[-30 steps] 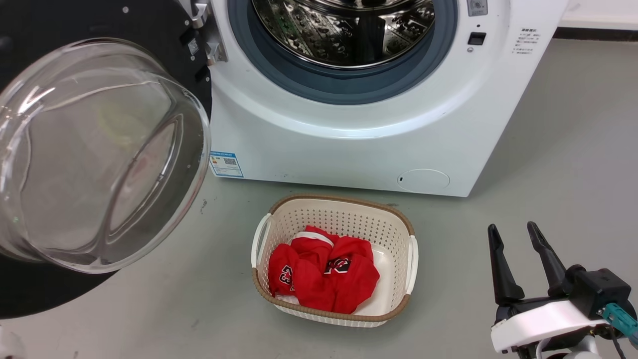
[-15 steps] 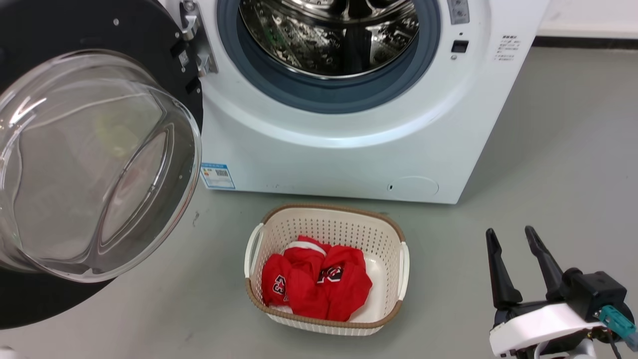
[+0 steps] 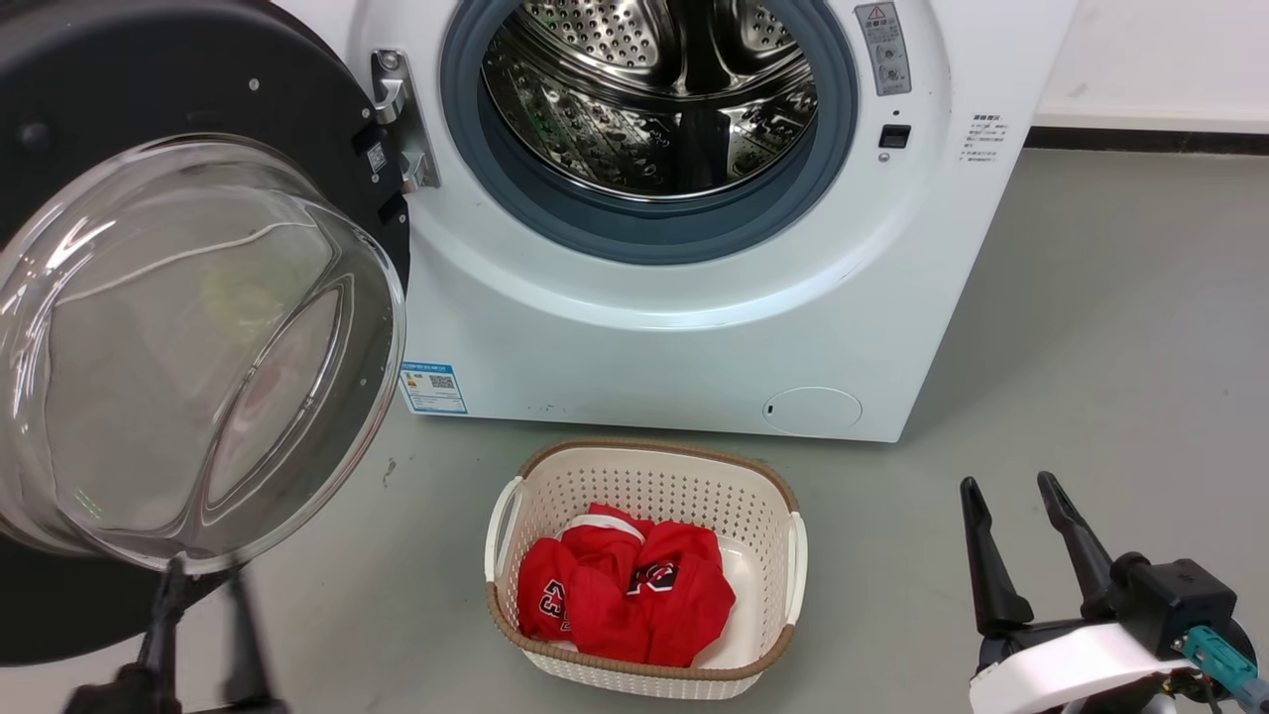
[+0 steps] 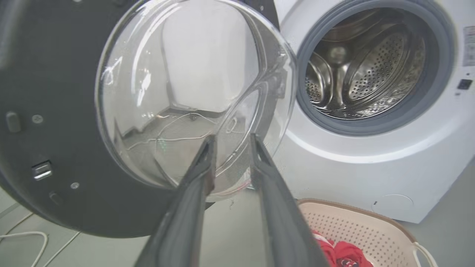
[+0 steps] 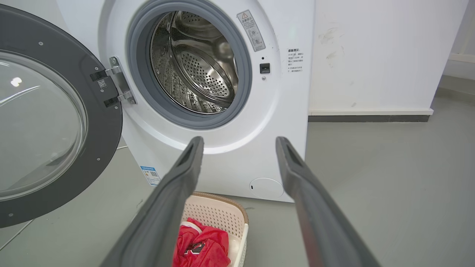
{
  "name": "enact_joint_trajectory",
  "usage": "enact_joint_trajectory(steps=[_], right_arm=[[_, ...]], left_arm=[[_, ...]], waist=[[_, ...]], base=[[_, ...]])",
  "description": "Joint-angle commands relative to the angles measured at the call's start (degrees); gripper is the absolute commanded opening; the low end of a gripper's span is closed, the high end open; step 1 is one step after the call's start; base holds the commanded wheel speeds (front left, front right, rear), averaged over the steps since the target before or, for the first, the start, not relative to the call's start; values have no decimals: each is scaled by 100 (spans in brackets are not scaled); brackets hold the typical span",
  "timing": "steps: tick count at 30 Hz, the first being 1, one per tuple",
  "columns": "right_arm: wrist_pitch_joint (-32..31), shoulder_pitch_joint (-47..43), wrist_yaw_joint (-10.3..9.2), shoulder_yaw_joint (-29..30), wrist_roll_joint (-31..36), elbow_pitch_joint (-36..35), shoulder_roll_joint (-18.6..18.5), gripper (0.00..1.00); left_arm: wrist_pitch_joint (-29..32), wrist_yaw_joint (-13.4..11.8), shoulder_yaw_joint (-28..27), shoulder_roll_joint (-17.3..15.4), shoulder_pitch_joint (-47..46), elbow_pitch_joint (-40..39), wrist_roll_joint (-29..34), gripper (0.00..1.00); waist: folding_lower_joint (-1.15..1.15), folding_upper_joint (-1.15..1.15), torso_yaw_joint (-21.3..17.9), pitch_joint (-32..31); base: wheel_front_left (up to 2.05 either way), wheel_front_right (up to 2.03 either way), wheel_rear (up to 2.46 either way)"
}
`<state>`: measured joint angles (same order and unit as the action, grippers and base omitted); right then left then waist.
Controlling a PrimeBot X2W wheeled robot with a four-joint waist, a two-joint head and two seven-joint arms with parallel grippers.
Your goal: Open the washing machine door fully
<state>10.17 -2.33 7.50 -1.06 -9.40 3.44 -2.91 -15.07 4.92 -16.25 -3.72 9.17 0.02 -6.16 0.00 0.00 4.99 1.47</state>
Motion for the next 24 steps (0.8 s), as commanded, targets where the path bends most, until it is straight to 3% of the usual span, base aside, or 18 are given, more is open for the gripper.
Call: enact_joint_trajectory(steps=[1, 12, 24], right_arm=[[-22, -47, -2, -28, 40, -49, 7, 100], [-146, -104, -2, -16, 311, -388, 6, 100], [-285, -201, -2, 35, 352, -573, 7, 100]], left_arm=[[-13, 33, 211, 32, 70, -110, 40, 100], [-13, 97, 1153, 74, -294, -362, 245, 100], [-13, 35, 1295, 78, -356, -257, 335, 100]], waist=[[0, 0, -13, -26], [0, 0, -324, -131], [0, 0, -635, -108]], base=[[0, 0, 0], [0, 0, 0], [0, 0, 0]])
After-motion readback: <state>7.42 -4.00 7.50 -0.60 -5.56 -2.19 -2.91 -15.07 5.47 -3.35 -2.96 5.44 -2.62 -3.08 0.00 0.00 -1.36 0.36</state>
